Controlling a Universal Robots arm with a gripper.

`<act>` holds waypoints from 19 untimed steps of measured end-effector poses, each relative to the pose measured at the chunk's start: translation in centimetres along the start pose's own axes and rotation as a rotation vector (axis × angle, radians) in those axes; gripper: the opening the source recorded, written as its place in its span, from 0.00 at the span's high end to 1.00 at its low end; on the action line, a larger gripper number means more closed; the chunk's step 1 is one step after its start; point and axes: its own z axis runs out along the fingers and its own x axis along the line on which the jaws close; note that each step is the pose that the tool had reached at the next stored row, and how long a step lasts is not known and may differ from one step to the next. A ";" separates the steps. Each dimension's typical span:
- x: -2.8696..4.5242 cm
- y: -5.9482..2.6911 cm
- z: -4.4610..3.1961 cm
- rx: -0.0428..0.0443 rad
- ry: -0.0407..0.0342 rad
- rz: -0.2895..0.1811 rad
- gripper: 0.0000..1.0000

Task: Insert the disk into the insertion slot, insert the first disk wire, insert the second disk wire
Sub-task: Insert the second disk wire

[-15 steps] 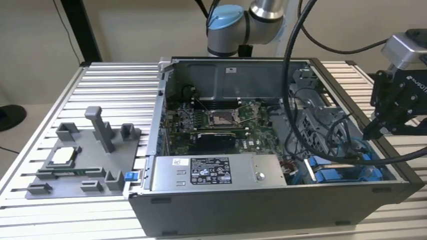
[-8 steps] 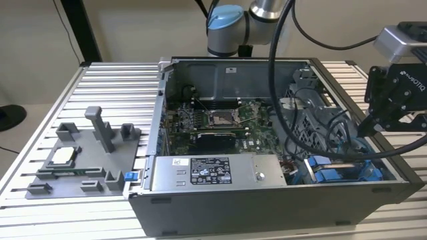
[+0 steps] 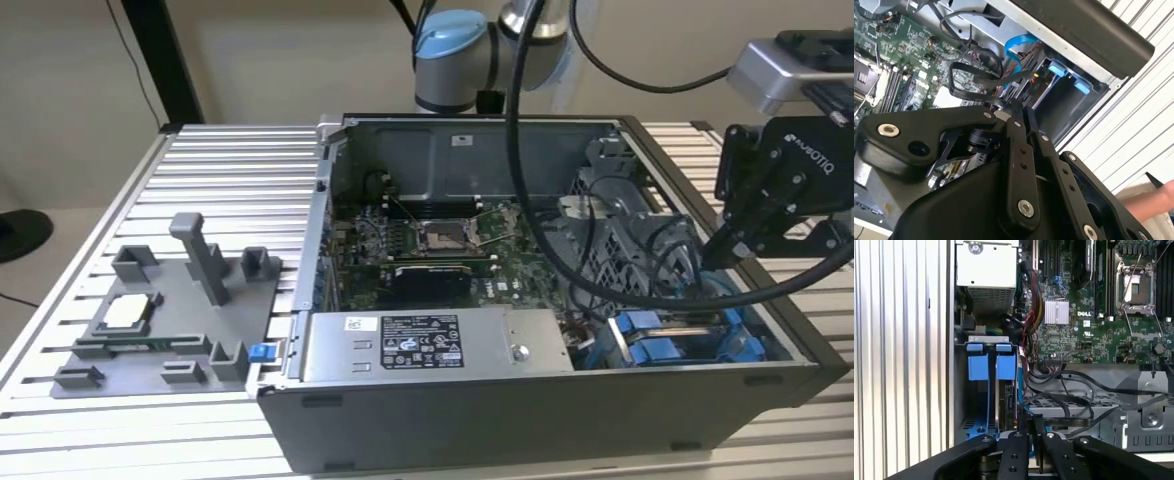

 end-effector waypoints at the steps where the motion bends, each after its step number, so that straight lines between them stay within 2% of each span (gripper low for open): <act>1: 0.00 0.24 -0.02 0.0000 -0.0001 0.000 1.00; 6: 0.02 1.47 -0.06 0.0001 -0.0001 0.000 1.00; 12: 0.06 3.35 0.05 0.0025 -0.0002 0.000 1.00; 14: 0.07 3.51 0.06 0.0052 -0.0003 0.000 1.00; 19: 0.07 3.57 0.06 0.0055 -0.0002 -0.001 1.00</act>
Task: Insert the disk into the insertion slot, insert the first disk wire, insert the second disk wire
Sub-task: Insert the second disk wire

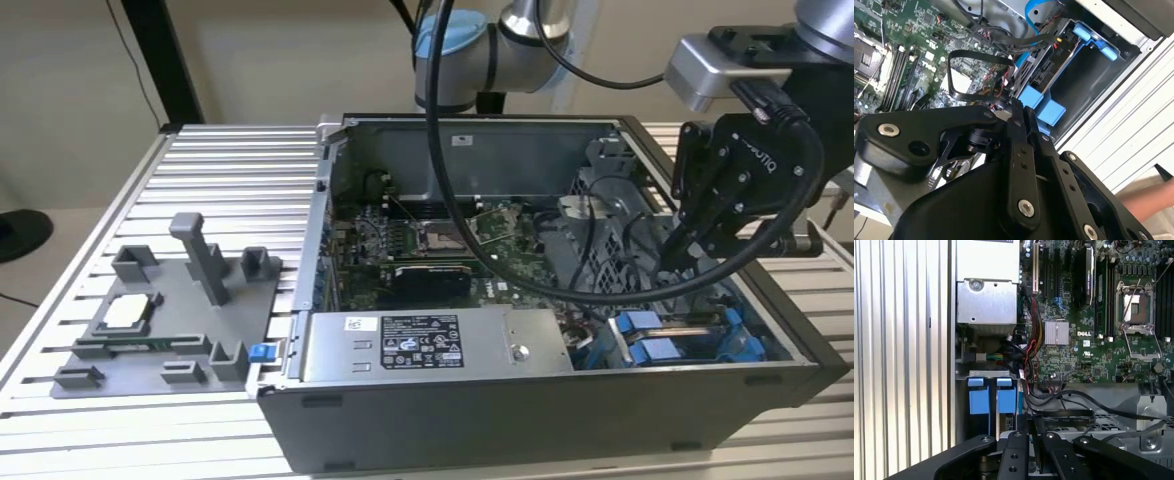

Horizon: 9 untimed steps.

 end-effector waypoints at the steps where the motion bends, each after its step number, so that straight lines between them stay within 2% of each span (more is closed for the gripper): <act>1: 0.00 0.00 0.00 0.0000 0.0000 0.000 1.00; 9: 0.00 0.01 0.03 0.0008 -0.0001 0.000 1.00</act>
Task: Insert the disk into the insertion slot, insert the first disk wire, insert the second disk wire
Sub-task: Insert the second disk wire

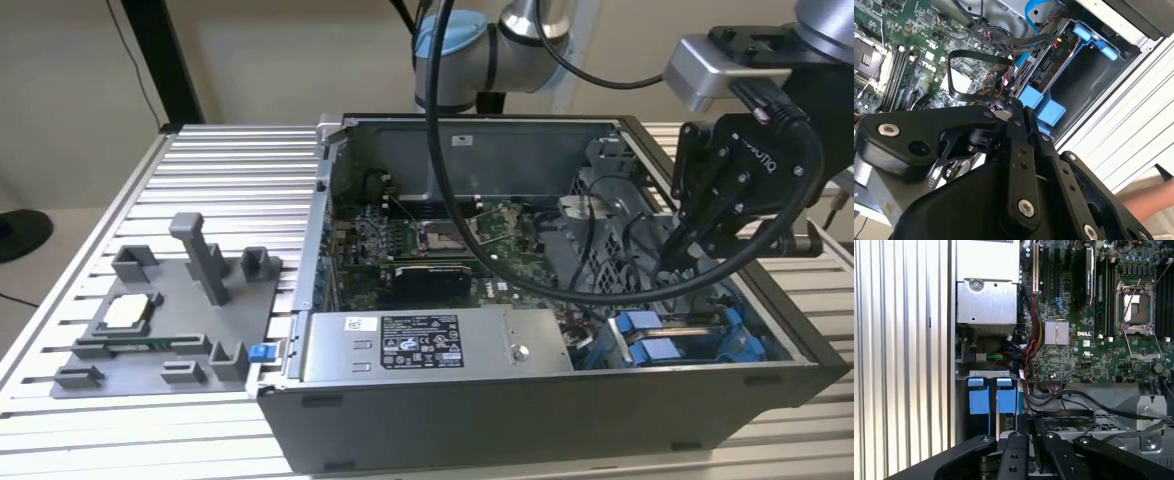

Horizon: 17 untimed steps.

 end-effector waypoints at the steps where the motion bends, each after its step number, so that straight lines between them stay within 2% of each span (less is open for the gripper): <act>1: 0.00 -0.01 0.06 0.0004 0.0015 0.000 1.00; 9: 0.10 -0.26 0.74 0.0010 0.0287 -0.003 1.00; 17: 0.87 -1.42 0.84 0.0009 0.0297 -0.004 1.00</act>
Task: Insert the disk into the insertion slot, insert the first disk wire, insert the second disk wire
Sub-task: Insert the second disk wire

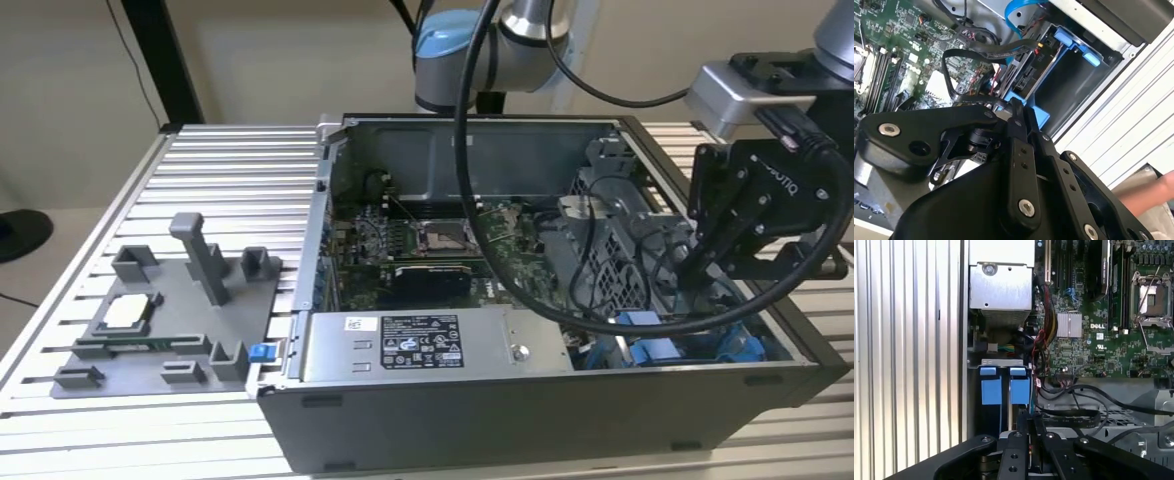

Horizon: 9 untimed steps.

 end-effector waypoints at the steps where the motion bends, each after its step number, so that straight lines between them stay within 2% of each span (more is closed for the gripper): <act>1: 0.03 -0.06 0.00 0.0000 0.0000 0.000 1.00; 9: 0.04 -0.09 0.11 0.0001 0.0007 0.000 1.00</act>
